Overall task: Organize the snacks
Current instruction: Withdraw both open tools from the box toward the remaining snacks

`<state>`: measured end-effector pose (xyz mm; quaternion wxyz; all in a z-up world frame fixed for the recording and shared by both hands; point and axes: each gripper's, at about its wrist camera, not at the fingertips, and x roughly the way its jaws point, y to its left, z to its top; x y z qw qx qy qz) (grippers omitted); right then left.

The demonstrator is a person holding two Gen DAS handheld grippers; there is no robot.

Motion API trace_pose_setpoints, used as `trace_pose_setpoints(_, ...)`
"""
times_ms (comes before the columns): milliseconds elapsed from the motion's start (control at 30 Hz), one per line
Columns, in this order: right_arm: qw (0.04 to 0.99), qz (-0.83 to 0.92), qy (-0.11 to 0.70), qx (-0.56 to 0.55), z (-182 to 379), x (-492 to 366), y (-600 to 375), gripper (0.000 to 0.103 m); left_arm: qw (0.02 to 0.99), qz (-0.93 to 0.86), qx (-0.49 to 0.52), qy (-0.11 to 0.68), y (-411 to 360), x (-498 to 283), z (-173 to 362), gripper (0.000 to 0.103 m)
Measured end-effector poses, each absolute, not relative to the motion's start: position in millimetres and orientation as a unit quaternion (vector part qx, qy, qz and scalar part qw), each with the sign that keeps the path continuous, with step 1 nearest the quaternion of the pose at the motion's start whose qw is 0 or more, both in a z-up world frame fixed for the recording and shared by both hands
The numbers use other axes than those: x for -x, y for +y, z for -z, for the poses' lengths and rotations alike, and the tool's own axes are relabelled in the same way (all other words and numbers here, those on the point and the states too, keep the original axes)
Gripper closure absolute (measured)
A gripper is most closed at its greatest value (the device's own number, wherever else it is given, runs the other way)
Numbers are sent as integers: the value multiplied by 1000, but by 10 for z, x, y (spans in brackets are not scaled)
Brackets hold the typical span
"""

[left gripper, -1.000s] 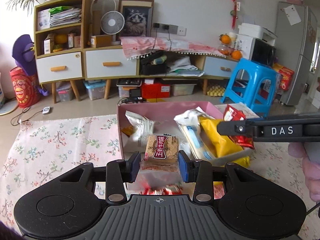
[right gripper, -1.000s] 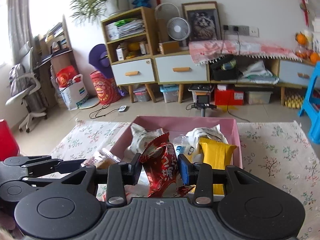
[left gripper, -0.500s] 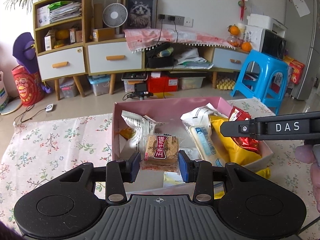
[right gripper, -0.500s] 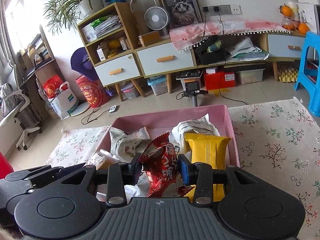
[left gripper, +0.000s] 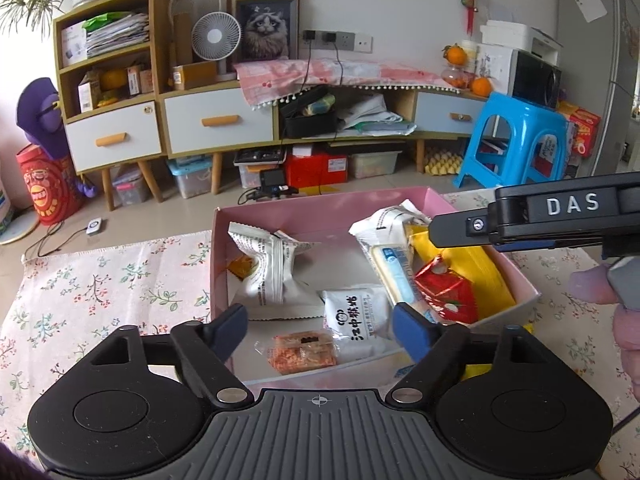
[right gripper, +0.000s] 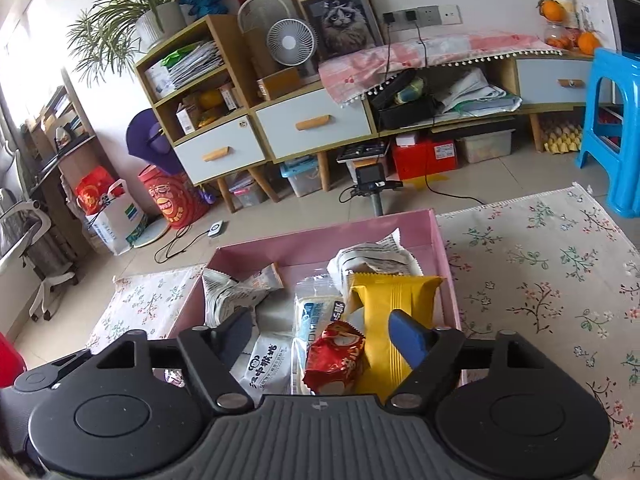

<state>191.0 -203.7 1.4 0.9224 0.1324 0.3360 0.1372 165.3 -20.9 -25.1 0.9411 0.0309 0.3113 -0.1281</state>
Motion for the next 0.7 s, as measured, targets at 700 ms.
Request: trace_pose_setpoints(700,928,-169,328,-60,-222,-1452,-1831,19,930,157,-48,329,44,-1004,92,11)
